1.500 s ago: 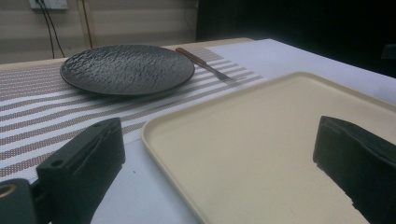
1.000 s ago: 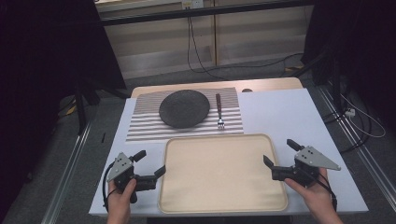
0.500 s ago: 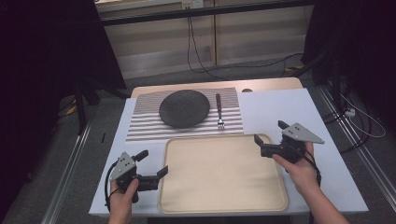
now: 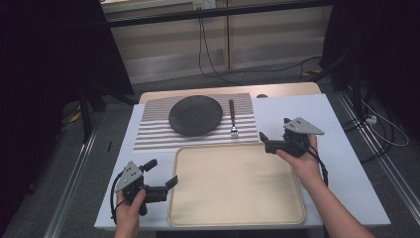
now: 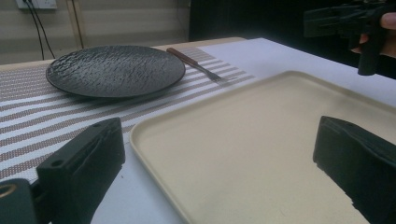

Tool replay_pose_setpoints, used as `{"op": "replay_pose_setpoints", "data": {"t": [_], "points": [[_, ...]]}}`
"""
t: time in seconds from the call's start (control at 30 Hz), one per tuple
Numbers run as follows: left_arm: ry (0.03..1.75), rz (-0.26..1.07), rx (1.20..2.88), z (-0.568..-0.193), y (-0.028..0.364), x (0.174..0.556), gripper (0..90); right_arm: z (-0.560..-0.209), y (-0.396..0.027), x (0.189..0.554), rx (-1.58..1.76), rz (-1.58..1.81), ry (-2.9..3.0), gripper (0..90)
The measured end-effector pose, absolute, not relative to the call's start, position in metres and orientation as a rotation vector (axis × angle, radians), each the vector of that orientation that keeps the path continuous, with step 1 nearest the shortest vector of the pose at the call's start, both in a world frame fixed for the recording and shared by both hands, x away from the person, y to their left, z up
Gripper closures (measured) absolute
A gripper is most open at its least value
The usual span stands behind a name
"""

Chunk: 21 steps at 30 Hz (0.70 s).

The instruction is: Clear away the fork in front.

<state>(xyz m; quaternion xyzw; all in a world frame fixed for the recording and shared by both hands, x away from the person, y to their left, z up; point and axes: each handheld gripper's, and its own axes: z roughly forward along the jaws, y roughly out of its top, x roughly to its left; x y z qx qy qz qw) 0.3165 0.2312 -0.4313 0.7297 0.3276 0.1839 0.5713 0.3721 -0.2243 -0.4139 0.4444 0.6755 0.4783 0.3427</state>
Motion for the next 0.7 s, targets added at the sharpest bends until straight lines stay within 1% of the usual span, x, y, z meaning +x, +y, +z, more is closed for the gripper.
{"op": "replay_pose_setpoints", "data": {"t": [0.7], "points": [[0.762,0.42,1.71,-0.432,0.231,0.318,2.4,-0.43,-0.195,0.434,1.203,1.155,1.829,3.6]]}}
